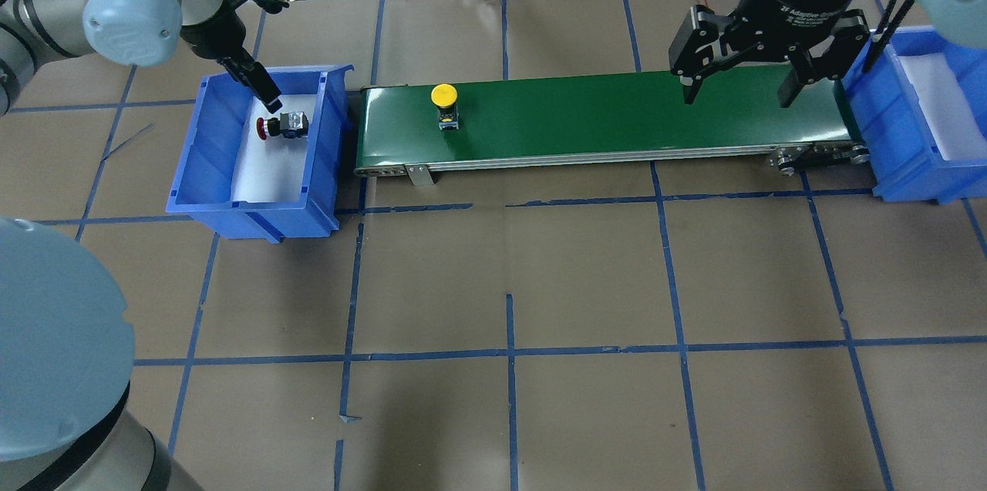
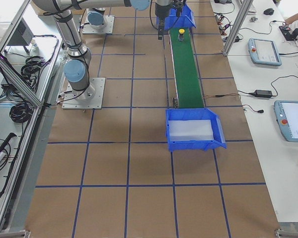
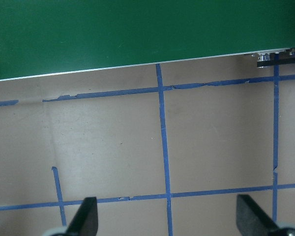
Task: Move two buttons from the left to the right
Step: 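Move the left gripper back into the bin and grasp the red button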
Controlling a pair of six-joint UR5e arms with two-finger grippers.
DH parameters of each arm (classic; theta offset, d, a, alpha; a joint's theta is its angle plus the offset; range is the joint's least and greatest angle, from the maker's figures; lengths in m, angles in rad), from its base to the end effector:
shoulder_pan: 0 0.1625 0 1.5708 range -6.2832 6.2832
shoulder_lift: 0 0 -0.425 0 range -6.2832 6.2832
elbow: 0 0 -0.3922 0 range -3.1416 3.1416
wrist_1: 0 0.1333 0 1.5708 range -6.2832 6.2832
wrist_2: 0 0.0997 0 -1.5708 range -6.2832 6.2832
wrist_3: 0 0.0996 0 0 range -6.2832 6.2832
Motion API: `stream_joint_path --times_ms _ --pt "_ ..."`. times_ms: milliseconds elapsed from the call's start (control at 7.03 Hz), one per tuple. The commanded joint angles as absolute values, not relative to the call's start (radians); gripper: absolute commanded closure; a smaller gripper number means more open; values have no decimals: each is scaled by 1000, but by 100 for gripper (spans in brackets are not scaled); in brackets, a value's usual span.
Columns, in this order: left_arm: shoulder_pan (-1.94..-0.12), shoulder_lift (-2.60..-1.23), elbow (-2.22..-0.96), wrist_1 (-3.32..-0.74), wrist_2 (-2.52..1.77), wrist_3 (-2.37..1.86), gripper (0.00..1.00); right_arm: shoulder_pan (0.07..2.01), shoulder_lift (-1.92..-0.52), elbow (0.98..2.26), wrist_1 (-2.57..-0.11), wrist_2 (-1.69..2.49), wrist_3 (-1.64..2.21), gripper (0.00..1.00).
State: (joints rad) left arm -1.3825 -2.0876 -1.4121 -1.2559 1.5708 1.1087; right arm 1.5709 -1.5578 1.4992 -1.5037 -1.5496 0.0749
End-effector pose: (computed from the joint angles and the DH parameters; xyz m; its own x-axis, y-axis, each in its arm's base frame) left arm -0.0050 -0.6857 0.2907 -0.6053 0.7950 0.0387 0.7959 0.6051 0.0193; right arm 0.1355 -0.4959 0.5100 -0.9970 0.0749 -0.0205 0.0747 0.9972 0.0101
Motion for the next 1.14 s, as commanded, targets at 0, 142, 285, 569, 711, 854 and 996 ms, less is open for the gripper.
stream_joint_path --times_ms 0,142,285,569,711,854,996 --pt "-1359 -2152 -1420 -1235 1571 1247 2 1569 -1534 1491 -1528 -1548 57 0" --pt "-1352 -2176 -1419 -1197 1566 1273 2 1565 -1526 1491 -1543 -1540 49 0" --pt "-1353 -2192 -1428 -1146 1566 1323 2 1566 -1525 1491 -1548 -1539 49 0" --pt "-1350 -2210 -1430 -1138 1560 1328 7 1563 -1522 1493 -1545 -1545 51 0" --pt "-1348 -2210 -1428 -1138 1560 1328 26 1563 -1522 1494 -1545 -1545 51 0" --pt "-1357 -2210 -1428 -1138 1560 1310 57 1563 -1523 1496 -1545 -1539 54 0" --pt "-1356 -2209 -1425 -1138 1560 1310 75 1562 -1523 1494 -1545 -1542 52 0"
